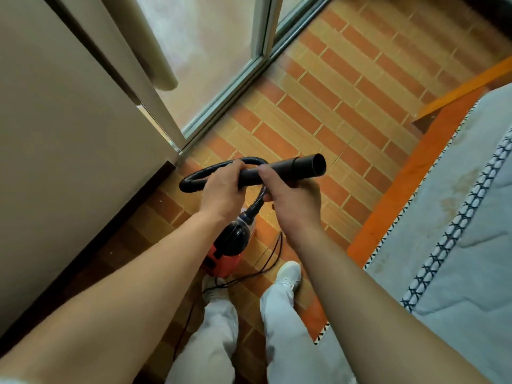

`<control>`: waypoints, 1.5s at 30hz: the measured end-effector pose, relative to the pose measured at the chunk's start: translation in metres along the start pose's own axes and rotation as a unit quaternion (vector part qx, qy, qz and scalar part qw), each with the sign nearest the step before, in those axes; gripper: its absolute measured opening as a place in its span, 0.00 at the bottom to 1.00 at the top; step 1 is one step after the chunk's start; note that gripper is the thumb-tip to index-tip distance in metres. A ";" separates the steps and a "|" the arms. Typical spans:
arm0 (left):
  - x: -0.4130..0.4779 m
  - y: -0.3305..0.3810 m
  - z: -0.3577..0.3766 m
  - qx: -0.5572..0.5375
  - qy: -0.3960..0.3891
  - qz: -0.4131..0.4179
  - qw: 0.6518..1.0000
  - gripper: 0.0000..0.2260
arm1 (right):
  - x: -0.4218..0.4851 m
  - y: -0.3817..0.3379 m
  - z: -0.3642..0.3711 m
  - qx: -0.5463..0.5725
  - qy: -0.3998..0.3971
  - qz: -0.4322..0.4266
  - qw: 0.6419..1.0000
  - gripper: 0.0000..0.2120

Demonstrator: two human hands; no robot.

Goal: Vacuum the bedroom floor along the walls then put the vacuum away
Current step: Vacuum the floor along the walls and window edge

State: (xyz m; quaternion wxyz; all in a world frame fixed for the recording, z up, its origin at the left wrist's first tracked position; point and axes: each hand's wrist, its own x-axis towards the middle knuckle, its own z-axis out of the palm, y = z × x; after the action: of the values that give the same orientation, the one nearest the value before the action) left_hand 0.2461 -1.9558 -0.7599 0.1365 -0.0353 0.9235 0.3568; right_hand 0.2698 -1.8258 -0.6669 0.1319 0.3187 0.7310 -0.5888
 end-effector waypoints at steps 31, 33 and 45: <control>-0.057 0.308 -0.248 -0.192 0.003 0.231 0.954 0.14 | -0.181 -0.322 -0.164 -0.247 0.069 -0.483 0.837 0.17; -0.059 0.324 -0.245 -0.218 0.031 0.214 0.952 0.16 | -0.183 -0.335 -0.166 -0.243 0.108 -0.516 0.814 0.19; -0.034 0.387 -0.235 -0.399 0.005 0.178 0.899 0.03 | -0.093 -0.352 -0.232 -0.277 -0.058 -0.386 0.878 0.33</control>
State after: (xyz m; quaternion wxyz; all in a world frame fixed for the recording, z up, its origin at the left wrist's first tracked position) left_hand 0.1628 -1.8268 -0.3330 0.0401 0.0765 0.6949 0.7139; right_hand 0.1642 -1.6720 -0.2771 0.0190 -0.0731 0.9201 -0.3844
